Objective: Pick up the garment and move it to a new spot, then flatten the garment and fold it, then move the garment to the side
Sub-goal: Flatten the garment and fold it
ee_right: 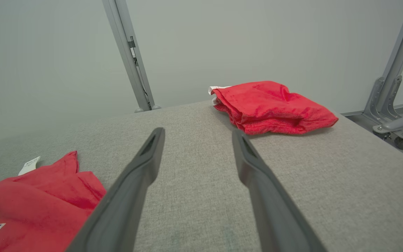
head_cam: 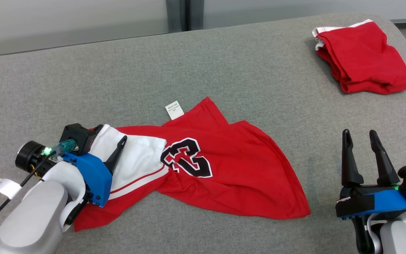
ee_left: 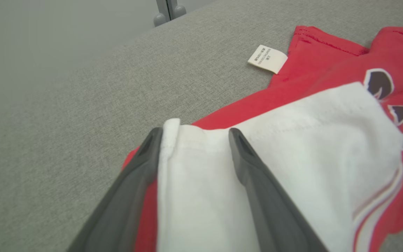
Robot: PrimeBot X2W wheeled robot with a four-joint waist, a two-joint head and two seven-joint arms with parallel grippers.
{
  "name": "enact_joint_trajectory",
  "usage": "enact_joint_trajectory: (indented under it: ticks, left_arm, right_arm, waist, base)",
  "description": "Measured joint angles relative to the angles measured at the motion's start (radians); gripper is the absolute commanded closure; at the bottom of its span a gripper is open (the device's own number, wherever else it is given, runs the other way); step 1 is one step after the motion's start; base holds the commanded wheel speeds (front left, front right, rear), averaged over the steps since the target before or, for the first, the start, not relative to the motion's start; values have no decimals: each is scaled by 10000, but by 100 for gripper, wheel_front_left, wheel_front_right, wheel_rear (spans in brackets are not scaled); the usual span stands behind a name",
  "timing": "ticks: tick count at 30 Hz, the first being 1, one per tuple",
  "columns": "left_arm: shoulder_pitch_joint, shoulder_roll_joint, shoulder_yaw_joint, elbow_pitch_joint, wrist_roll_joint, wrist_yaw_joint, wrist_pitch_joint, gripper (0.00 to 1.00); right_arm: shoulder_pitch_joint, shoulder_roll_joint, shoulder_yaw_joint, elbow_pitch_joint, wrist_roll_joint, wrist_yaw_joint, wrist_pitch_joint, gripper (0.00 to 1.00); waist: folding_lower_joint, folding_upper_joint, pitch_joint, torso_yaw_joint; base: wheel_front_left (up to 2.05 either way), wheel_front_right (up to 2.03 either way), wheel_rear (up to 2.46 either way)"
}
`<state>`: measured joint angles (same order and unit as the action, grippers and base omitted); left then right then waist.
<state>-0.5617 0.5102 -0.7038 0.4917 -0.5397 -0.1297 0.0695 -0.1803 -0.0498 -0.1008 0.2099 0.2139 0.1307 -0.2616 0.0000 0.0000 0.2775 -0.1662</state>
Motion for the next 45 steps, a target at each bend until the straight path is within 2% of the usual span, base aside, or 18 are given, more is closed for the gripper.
enact_joint_trajectory:
  ticks: [5, 6, 7, 8, 9, 13, 19, 20, 24, 31, 39, 42, 43, 44, 45]
  left_arm:
    - [-61, 130, -221, -284, -130, -2, 228, 0]
    - [-64, 153, -242, -318, -150, -2, 276, 20]
    - [-67, 186, -267, -341, -148, 0, 314, 55]
    - [-75, 199, -288, -339, -127, 0, 332, 73]
    - [-80, 201, -303, -337, -121, 2, 345, 100]
    - [-104, 278, -414, 12, -77, 13, 414, 100]
    - [-193, 176, -464, 190, -17, 71, -25, 100]
    - [-90, 111, -512, -614, -17, 148, -387, 100]
    - [680, 146, -625, -1871, -201, 247, -345, 100]
    - [2067, 516, -1108, -4282, -579, 631, 541, 100]
    - [3349, 851, -2017, -5914, -1398, 581, 2065, 100]
    - [3493, 945, -2080, -6180, -1563, 662, 2291, 100]
    - [3524, 970, -2069, -6232, -1576, 690, 2293, 91]
    - [3538, 988, -2031, -6266, -1576, 752, 2257, 52]
    - [3544, 993, -1935, -6320, -1595, 777, 2150, 0]
  right_arm:
    - [-2, 0, 63, 31, 0, 0, 0, 0]
    - [-2, 0, 71, 35, 0, 0, 0, 0]
    - [-2, 0, 81, 35, 0, 0, 0, 0]
    - [1, 0, 82, 35, 2, 0, 0, 0]
    - [1, 0, 82, 33, 2, 0, 0, 0]
    - [4, 0, 88, 54, 2, 0, 0, 0]
    - [47, 0, 10, 86, -19, 0, -2, 0]
    - [339, -2, -115, 127, -81, 0, -2, 0]
    - [615, 0, -230, 146, -109, 0, 0, 0]
    - [712, 0, -334, 107, -199, 0, -2, 0]
    - [823, 0, -447, 132, -297, 0, -2, 0]
    - [820, 0, -435, 136, -299, 0, -4, 0]
    - [820, 0, -416, 148, -299, 0, -4, 0]
    - [820, 0, -403, 155, -299, 0, -2, 0]
    - [821, 0, -391, 155, -299, 0, -4, 0]
  waist:
    - [0, 0, -51, -6]
    - [0, 0, -57, -15]
    - [0, 0, -57, -32]
    - [0, 0, -62, -45]
    - [0, 1, -63, -57]
    - [0, 0, -71, -101]
    - [0, 0, -294, -30]
    - [0, 0, -698, 206]
    - [-1, 0, -1003, 513]
    - [-3, 0, -1223, 1133]
    - [-2, 0, -1332, 1713]
    - [-2, 1, -1349, 1820]
    - [-2, 1, -1355, 1839]
    - [-1, 0, -1364, 1853]
    - [-1, 0, -1376, 1863]
  base:
    - [0, 0, 0]
    - [0, 0, 0]
    - [0, 0, 0]
    - [0, 0, 0]
    - [0, 0, 0]
    - [0, 0, 0]
    - [0, 0, 0]
    - [0, 0, 0]
    - [0, 0, 0]
    - [0, 0, 0]
    - [0, 0, 0]
    - [0, 0, 0]
    - [0, 0, 0]
    - [0, 0, 0]
    - [0, 0, 0]
